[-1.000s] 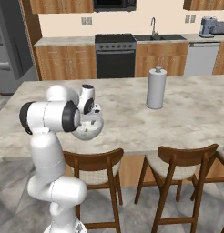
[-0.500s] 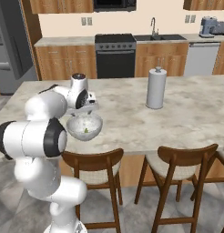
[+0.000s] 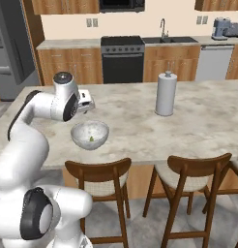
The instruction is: There is a bowl on the dining counter. Grab a lemon wedge from the fridge and place it in the bowl. Then get the liquor bottle and glass cup from the cabinet and place them next to the bowl.
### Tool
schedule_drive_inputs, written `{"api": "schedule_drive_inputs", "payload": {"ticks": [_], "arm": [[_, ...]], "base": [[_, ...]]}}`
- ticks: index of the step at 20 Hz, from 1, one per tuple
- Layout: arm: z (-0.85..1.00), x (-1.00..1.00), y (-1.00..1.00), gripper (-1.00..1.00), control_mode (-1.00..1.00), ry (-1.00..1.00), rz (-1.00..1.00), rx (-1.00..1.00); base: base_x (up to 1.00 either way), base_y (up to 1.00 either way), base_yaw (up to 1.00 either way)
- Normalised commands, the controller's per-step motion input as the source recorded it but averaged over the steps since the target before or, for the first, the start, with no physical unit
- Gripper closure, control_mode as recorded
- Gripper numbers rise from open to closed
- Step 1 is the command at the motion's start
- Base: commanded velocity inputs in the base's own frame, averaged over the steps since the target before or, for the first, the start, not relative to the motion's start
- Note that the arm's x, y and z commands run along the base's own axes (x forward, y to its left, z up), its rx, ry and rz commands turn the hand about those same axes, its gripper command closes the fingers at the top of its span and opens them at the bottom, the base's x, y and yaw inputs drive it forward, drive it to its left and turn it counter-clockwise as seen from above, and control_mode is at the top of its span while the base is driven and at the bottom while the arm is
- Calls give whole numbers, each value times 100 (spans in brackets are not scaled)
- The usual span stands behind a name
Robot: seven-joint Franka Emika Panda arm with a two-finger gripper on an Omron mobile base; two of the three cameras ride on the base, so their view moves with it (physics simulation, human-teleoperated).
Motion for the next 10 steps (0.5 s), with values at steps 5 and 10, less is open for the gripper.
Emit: {"api": "schedule_drive_inputs", "payload": {"ticks": [5,10], "arm": [[100,-100,0,-100,-100,-4,-2,0],[100,-100,0,-100,-100,0,-7,0]], "base": [[0,0,0],[0,0,0]]}}
